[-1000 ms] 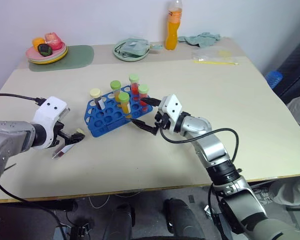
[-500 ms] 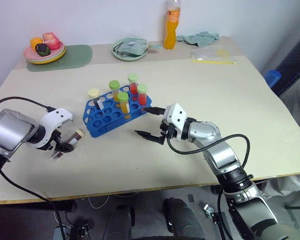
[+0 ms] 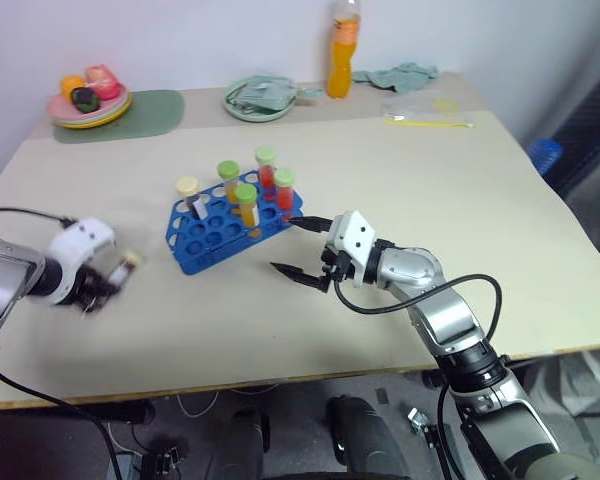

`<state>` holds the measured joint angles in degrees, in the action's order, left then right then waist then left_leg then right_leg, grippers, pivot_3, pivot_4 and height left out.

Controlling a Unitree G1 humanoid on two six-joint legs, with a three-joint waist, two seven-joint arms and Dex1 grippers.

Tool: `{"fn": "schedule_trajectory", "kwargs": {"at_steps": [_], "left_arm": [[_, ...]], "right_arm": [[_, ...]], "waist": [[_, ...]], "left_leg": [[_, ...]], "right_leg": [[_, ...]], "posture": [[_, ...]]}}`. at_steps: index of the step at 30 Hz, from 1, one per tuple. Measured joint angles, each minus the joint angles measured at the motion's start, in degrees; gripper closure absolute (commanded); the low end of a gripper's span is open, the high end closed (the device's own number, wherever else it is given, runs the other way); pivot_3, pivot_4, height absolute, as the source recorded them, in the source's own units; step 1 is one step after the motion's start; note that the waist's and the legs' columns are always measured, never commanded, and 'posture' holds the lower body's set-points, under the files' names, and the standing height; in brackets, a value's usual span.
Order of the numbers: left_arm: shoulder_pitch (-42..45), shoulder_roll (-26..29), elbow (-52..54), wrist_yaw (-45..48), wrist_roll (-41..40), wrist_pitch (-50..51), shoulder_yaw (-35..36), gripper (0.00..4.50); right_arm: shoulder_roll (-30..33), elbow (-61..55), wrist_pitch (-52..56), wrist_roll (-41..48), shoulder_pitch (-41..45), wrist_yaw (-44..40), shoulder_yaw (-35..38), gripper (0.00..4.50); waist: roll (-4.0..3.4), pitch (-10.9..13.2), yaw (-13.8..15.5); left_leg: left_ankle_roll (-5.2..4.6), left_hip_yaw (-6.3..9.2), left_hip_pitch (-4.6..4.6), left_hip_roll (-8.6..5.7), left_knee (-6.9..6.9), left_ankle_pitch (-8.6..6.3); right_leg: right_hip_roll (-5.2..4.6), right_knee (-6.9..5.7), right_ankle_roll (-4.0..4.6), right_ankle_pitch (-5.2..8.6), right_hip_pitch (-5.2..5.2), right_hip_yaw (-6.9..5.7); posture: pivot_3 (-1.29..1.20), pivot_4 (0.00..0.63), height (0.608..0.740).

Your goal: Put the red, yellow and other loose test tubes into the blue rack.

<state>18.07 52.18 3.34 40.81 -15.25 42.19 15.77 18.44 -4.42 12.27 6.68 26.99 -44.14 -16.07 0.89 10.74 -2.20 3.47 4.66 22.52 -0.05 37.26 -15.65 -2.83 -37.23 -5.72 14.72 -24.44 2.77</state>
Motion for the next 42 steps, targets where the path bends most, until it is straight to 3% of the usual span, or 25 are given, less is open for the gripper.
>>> {"fn": "schedule_trajectory", "kwargs": {"at_steps": [2, 5, 8, 14, 22, 42], "left_arm": [[-4.0, -7.3, 9.0, -5.8, -1.2, -3.7, 8.2, 3.75], [-10.0, -15.4, 20.6, -9.7, -3.2, -6.6, 12.0, 3.75], [-12.1, -25.7, 27.8, -15.1, -3.7, -10.6, 7.8, 3.75], [-12.2, -38.3, 24.9, -28.9, 11.0, -25.5, -8.3, 3.75], [-9.2, -43.6, 10.6, -36.0, 18.6, -36.2, -14.8, 3.75], [-6.5, -44.9, 2.7, -37.5, 20.4, -42.7, -16.9, 3.75]], "right_arm": [[-0.1, 0.2, 0.2, -0.3, -0.6, 0.9, -0.1, 0.3], [0.8, 0.8, 1.2, -0.4, -2.8, 2.2, 1.0, 0.3], [0.9, 1.4, 1.9, -0.3, -4.0, 2.2, 1.0, 0.3], [0.8, 1.4, 2.6, 0.3, -4.0, 2.2, 1.1, 0.3], [0.7, 1.3, 3.7, 0.5, -4.0, 2.7, 1.2, 0.3], [0.6, -0.4, 4.9, 0.9, -5.0, 4.4, 1.3, 0.3]], "waist": [[0.38, -0.1, 0.2], [0.37, -0.1, 0.5], [0.39, -0.1, 1.4], [0.41, -0.1, 1.3], [0.41, -0.1, 1.4], [0.38, -0.1, 1.3]], "left_leg": [[0.01, -0.05, 0.04, -0.09, 0.01, 0.0], [0.01, -0.1, -0.05, -0.21, -0.02, 0.0], [0.03, -0.17, -0.08, -0.23, 0.06, 0.01], [0.03, -0.18, -0.22, -0.22, 0.06, 0.01], [0.03, -0.17, -0.2, -0.21, 0.06, 0.02], [0.03, -0.15, -0.23, -0.2, 0.04, 0.02]], "right_leg": [[-0.04, 0.03, -0.01, -0.02, -0.01, 0.03], [-0.22, 0.0, -0.04, -0.02, 0.02, 0.11], [-0.13, -0.01, -0.08, -0.09, 0.11, 0.09], [0.03, 0.01, -0.06, -0.12, 0.25, 0.11], [0.06, 0.01, -0.06, -0.12, 0.24, 0.11], [0.08, 0.01, -0.06, -0.11, 0.25, 0.11]], "posture": [[0.0, 0.15, 0.74], [0.0, 0.15, 0.74], [0.0, 0.15, 0.74], [0.0, 0.15, 0.74], [0.0, 0.15, 0.74], [0.0, 0.15, 0.74]]}}
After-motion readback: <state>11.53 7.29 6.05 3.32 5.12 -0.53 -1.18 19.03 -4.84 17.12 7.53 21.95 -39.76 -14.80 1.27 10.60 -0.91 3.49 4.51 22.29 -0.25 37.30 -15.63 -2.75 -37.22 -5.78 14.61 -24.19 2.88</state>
